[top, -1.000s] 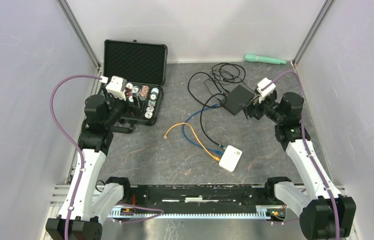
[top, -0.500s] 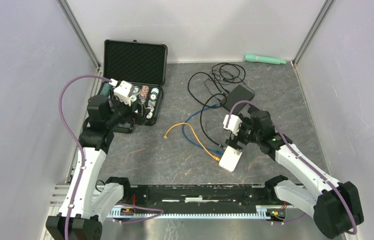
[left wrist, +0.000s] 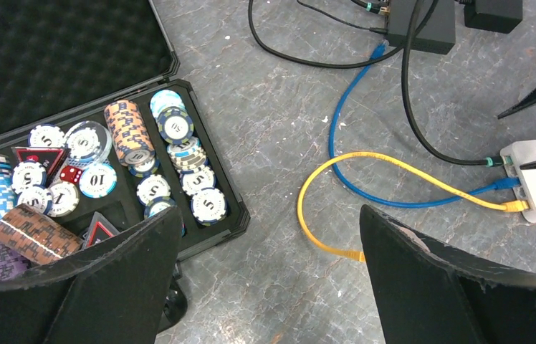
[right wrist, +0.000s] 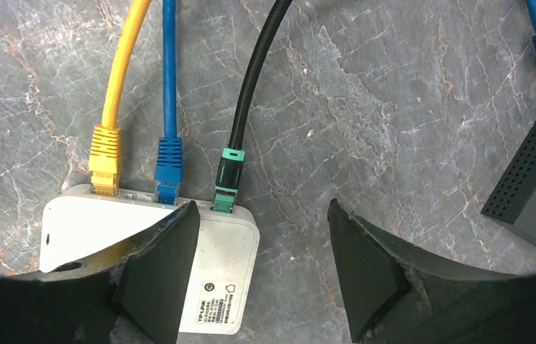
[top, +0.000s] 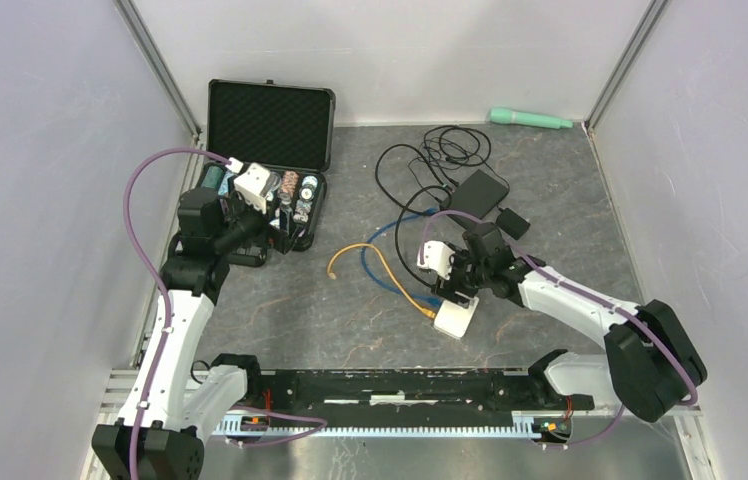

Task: Pull the plug from the switch port
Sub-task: Move the switch port to the center of the board.

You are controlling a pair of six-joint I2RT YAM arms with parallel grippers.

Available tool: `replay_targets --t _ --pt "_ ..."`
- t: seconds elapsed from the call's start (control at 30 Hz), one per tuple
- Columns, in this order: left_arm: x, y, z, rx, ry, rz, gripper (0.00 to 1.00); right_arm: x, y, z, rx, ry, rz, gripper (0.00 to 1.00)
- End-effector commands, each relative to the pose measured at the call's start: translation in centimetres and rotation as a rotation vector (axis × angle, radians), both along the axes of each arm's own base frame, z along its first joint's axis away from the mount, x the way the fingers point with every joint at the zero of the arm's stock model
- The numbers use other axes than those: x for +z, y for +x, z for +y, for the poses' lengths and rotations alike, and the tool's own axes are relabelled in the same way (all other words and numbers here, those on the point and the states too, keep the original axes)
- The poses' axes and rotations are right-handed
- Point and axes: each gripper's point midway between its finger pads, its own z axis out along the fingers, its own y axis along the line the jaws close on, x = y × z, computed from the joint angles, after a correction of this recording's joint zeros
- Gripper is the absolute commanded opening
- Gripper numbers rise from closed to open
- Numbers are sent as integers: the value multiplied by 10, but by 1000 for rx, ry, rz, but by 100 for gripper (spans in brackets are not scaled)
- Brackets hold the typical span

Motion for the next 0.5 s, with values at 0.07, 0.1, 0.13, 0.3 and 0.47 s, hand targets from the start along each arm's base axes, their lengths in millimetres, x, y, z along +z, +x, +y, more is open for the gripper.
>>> replay_targets --t 0.07,0.1,0.13,0.3,0.47 --pt "2 -2 -3 -44 21 -25 100 21 9 18 47 50 -42 75" --pt "2 -2 -3 -45 19 -26 100 26 11 19 34 63 -56 76" --pt "1 -2 -3 -47 19 -25 100 32 14 20 25 77 -79 77" --pt "1 -3 -4 -52 19 -26 100 65 25 27 8 161 -190 79" --pt "0 -3 -3 -51 22 -25 100 58 23 38 31 174 -108 78"
